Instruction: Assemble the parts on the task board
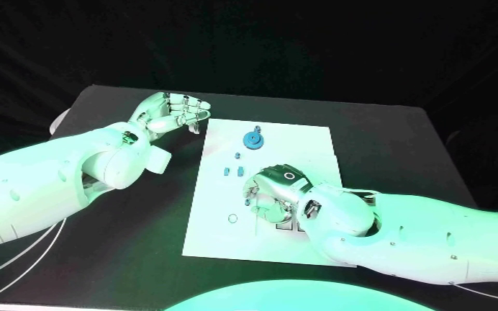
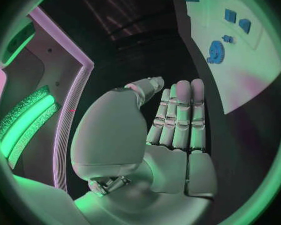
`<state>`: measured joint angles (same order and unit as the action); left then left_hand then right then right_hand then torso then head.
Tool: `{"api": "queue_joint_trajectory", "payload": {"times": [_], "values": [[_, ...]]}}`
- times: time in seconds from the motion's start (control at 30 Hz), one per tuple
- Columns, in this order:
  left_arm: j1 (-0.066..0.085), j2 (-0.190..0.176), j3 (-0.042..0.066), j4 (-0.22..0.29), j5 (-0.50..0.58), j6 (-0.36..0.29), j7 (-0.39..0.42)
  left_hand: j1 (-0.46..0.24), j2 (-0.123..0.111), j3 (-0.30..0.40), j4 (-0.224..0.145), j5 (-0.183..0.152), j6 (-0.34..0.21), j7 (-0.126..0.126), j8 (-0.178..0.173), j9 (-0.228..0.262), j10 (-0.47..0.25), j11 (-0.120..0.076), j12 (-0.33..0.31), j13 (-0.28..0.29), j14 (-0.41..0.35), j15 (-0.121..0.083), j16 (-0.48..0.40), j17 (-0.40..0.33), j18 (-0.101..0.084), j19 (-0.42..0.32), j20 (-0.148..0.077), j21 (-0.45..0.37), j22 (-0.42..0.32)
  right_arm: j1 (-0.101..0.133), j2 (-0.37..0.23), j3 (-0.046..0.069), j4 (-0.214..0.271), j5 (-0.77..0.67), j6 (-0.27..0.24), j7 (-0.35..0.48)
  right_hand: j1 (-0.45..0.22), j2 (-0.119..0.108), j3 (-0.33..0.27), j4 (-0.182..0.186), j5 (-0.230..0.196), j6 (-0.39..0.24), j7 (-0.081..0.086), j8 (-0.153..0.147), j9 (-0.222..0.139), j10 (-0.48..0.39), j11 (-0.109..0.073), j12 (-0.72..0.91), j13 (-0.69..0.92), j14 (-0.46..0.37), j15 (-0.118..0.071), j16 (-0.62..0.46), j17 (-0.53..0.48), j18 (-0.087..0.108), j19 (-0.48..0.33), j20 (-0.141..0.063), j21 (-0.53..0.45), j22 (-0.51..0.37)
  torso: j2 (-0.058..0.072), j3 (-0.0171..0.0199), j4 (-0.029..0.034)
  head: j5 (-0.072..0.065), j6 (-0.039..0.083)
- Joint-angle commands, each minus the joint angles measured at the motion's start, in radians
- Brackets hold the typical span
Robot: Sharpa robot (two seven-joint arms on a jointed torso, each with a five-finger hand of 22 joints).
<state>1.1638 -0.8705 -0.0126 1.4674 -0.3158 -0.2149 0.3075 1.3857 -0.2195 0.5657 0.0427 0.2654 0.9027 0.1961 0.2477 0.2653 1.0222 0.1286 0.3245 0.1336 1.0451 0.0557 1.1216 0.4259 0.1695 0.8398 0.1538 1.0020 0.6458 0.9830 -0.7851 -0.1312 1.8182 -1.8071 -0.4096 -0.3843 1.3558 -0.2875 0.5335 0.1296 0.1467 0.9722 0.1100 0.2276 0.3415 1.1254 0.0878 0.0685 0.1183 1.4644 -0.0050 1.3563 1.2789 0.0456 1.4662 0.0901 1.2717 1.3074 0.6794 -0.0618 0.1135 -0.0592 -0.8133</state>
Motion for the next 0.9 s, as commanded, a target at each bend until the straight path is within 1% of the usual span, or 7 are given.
{"api": "queue_joint_trajectory", "payload": {"times": [0.03, 0.3, 0.47, 0.6, 0.67, 0.77, 0.9], "values": [[0.0, 0.0, 0.001, 0.001, 0.006, 0.016, 0.004, 0.001, 0.008, 0.001, -0.005, 0.004, 0.003, 0.001, 0.005, -0.001, -0.008, 0.001, 0.006, 0.001, -0.006, -0.001, -0.003, -0.001, 0.015, -0.004, -0.002, -0.005, -0.002, -0.001, -0.017, 0.001, 0.017, -0.009, -0.047, -0.017, 0.01, 0.0, -0.01, 0.0, -0.006, -0.008, 0.001, -0.007, -0.002, -0.015, 0.001, 0.006, 0.0, 0.043, 0.009, -0.009, -0.008, 0.013, 0.019, 0.01, -0.015, 0.164, 0.0, -0.0002, -0.0004, -0.002, 0.003], [-0.001, -0.001, 0.0, 0.001, 0.006, 0.018, 0.003, 0.001, 0.008, 0.001, -0.005, 0.004, 0.003, 0.001, 0.005, -0.001, -0.008, 0.001, 0.006, 0.001, -0.006, -0.001, -0.003, -0.001, 0.015, -0.004, -0.002, -0.005, -0.002, 0.01, -0.085, 0.013, 0.071, -0.001, -0.067, -0.024, 0.016, 0.0, -0.029, 0.003, -0.006, -0.009, -0.001, -0.012, -0.003, -0.027, 0.003, 0.015, 0.0, 0.039, 0.01, -0.015, -0.017, 0.015, 0.015, 0.012, -0.031, 0.158, 0.0, -0.0004, -0.0002, -0.013, 0.01], [-0.001, -0.002, 0.0, 0.001, 0.006, 0.021, 0.003, 0.001, 0.008, 0.001, -0.005, 0.004, 0.003, 0.001, 0.005, -0.001, -0.008, 0.001, 0.006, 0.001, -0.006, -0.001, -0.003, -0.001, 0.015, -0.004, -0.002, -0.005, -0.002, 0.043, -0.143, 0.021, 0.095, 0.038, -0.052, -0.022, 0.017, 0.0, -0.038, 0.005, -0.007, -0.007, -0.002, -0.013, -0.003, -0.027, 0.002, 0.021, 0.001, 0.041, 0.01, -0.011, -0.012, 0.014, 0.017, 0.012, -0.024, 0.16, -0.001, -0.0006, -0.0006, -0.017, 0.011], [-0.001, -0.003, 0.0, 0.002, 0.006, 0.022, 0.003, 0.001, 0.008, 0.001, -0.005, 0.004, 0.003, 0.001, 0.005, -0.001, -0.008, 0.001, 0.006, 0.001, -0.006, -0.001, -0.003, -0.001, 0.015, -0.004, -0.002, -0.005, -0.002, 0.08, -0.187, 0.025, 0.087, 0.078, -0.024, -0.008, 0.018, -0.002, -0.054, 0.009, -0.009, -0.006, -0.001, -0.016, -0.004, -0.032, 0.001, 0.028, 0.001, 0.042, 0.009, -0.009, -0.011, 0.014, 0.019, 0.012, -0.021, 0.161, -0.001, -0.0013, -0.0001, -0.024, 0.014], [-0.001, -0.003, 0.0, 0.002, 0.006, 0.023, 0.003, 0.001, 0.008, 0.001, -0.005, 0.004, 0.003, 0.001, 0.005, -0.001, -0.008, 0.001, 0.006, 0.001, -0.006, -0.001, -0.003, -0.001, 0.015, -0.004, -0.002, -0.005, -0.002, 0.1, -0.21, 0.026, 0.069, 0.097, 0.002, 0.003, 0.025, 0.0, -0.098, 0.016, -0.009, -0.006, -0.005, -0.024, -0.006, -0.049, 0.002, 0.04, 0.0, 0.041, 0.011, -0.007, -0.012, 0.015, 0.018, 0.012, -0.029, 0.158, -0.001, -0.0015, -0.0005, -0.025, 0.016], [-0.001, -0.002, 0.0, 0.002, 0.006, 0.023, 0.003, 0.001, 0.008, 0.0, -0.006, 0.004, 0.002, 0.002, 0.004, -0.003, -0.011, 0.002, 0.006, 0.0, -0.007, -0.001, -0.005, -0.002, 0.014, -0.004, -0.001, -0.006, -0.002, 0.109, -0.223, 0.027, 0.052, 0.108, 0.029, 0.013, 0.052, 0.01, -0.182, 0.044, -0.01, -0.008, -0.013, -0.04, -0.013, -0.085, 0.007, 0.057, -0.004, 0.037, 0.014, -0.009, -0.019, 0.019, 0.011, 0.016, -0.06, 0.148, 0.0, -0.0007, 0.0006, -0.025, 0.017], [-0.001, -0.002, 0.0, 0.002, 0.006, 0.025, 0.003, 0.001, 0.008, 0.0, -0.006, 0.004, 0.002, 0.002, 0.004, -0.003, -0.011, 0.002, 0.006, 0.0, -0.007, -0.001, -0.005, -0.002, 0.014, -0.004, -0.001, -0.006, -0.002, 0.116, -0.233, 0.027, 0.034, 0.116, 0.074, 0.025, 0.121, 0.028, -0.302, 0.115, -0.011, -0.006, -0.019, -0.062, -0.02, -0.128, 0.014, 0.091, -0.015, 0.031, 0.02, -0.011, -0.032, 0.026, 0.004, 0.021, -0.105, 0.132, 0.001, -0.0006, 0.0001, -0.026, 0.016]]}}
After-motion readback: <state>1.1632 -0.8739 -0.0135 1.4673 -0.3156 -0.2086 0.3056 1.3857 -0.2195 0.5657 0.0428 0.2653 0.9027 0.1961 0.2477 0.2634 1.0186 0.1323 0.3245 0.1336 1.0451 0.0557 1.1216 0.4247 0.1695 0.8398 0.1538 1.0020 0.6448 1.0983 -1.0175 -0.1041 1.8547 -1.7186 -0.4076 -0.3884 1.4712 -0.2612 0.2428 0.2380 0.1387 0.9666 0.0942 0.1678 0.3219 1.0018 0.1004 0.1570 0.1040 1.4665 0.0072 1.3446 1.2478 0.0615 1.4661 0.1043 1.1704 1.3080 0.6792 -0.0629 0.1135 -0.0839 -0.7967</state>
